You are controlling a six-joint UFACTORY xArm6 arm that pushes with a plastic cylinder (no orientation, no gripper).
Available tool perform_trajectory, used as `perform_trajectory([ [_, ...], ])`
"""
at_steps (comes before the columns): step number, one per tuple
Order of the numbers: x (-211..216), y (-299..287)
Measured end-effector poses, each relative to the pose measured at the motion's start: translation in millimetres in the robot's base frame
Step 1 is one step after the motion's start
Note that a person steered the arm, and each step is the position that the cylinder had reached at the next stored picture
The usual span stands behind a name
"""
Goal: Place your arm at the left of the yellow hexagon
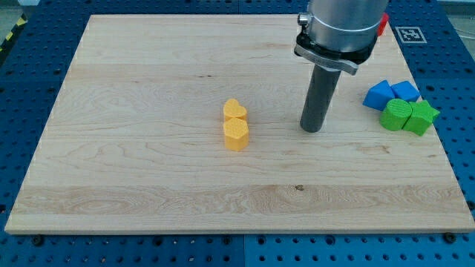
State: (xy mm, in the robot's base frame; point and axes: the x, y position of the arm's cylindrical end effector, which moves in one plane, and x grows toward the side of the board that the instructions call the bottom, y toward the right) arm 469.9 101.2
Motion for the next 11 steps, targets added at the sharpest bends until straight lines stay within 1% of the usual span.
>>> perform_trajectory([
  [1,0,-27],
  [2,9,-43],
  [4,52,-42],
  [5,67,-51],
  [7,68,-137],
  [8,55,-164],
  [9,39,-161],
  [11,30,-161],
])
